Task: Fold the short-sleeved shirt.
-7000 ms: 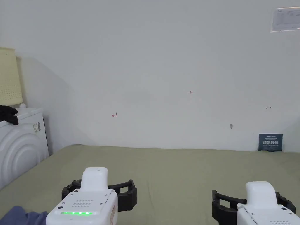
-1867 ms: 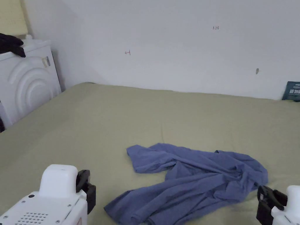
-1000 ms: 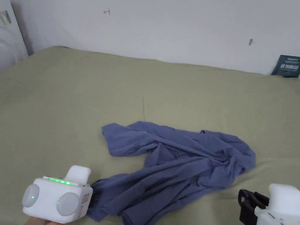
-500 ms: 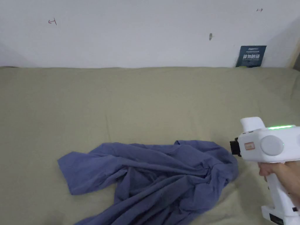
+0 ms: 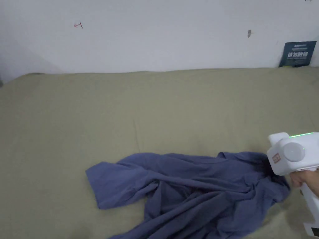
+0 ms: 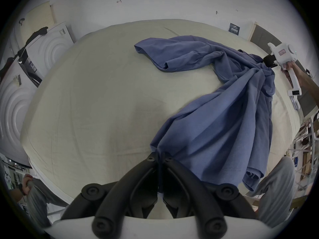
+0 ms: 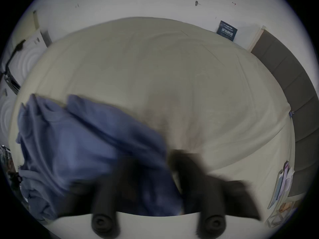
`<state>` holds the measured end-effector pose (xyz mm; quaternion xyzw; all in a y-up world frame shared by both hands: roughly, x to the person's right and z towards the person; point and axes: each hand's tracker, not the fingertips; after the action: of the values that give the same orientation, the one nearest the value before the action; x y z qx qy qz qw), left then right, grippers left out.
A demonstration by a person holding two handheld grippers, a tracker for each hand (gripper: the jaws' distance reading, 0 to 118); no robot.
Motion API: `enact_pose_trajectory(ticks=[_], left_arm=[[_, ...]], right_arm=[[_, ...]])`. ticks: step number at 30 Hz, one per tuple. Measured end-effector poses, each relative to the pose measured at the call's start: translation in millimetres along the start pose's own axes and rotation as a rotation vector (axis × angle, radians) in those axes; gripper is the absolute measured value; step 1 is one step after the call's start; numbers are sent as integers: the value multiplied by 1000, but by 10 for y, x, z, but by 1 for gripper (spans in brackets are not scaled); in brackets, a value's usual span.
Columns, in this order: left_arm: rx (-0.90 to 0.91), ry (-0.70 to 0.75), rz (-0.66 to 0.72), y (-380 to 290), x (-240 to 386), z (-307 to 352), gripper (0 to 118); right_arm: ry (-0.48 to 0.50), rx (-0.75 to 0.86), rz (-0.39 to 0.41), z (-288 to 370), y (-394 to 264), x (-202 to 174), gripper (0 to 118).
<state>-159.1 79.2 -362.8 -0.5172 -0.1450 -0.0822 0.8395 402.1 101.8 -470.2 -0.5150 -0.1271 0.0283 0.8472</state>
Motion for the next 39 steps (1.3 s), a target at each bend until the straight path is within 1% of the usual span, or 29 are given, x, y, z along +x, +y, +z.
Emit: enact_pose_trajectory(ticks=[2, 4, 5, 7, 8, 10, 11, 12, 13, 15, 18, 21, 24, 27, 29, 31, 32, 39], left_arm=[[-20, -27, 42, 24, -60, 65, 0], [18, -26, 57, 95, -110, 283, 0], [43, -12, 46, 135, -147, 369, 0], [105, 68, 38, 267, -268, 637, 0], [136, 90, 40, 330, -364, 752, 0], [194, 114, 87, 502, -534, 1078, 0], [222, 146, 86, 571, -593, 1226, 0], [252, 188, 63, 651, -597, 1481, 0], [295, 224, 58, 728, -648, 1662, 0], [337, 258, 61, 888, -754, 1987, 0], [436, 275, 78, 1140, -897, 2475, 0], [508, 291, 81, 1357, -909, 2851, 0], [549, 322, 92, 1519, -838, 3146, 0], [581, 339, 92, 1653, -794, 3329, 0], [596, 345, 105, 1809, -896, 3306, 0], [595, 344, 117, 1929, -927, 3314, 0], [599, 336, 135, 1889, -849, 3392, 0], [619, 349, 157, 2289, -916, 3262, 0]], right_arm=[[36, 36, -31, 300, -41, 79, 5], [71, 94, -75, 727, -43, 195, 5], [98, 116, -91, 880, -47, 287, 5], [107, 191, -108, 1378, -35, 430, 5], [111, 216, -132, 1588, -33, 498, 5], [173, 263, -184, 2044, -25, 678, 5], [189, 286, -196, 2234, -38, 727, 5], [173, 332, -198, 2469, -62, 767, 5], [165, 353, -175, 2720, -96, 775, 5], [149, 420, -166, 3093, -159, 836, 5], [175, 490, -191, 3537, -196, 941, 5], [164, 536, -205, 3918, -221, 967, 5], [148, 578, -209, 4183, -204, 990, 5], [135, 605, -221, 4313, -131, 1020, 5], [143, 609, -229, 4378, -121, 1004, 5], [127, 623, -236, 4394, -97, 997, 5], [125, 625, -234, 4386, -78, 1001, 5], [109, 627, -231, 4218, 198, 986, 5]])
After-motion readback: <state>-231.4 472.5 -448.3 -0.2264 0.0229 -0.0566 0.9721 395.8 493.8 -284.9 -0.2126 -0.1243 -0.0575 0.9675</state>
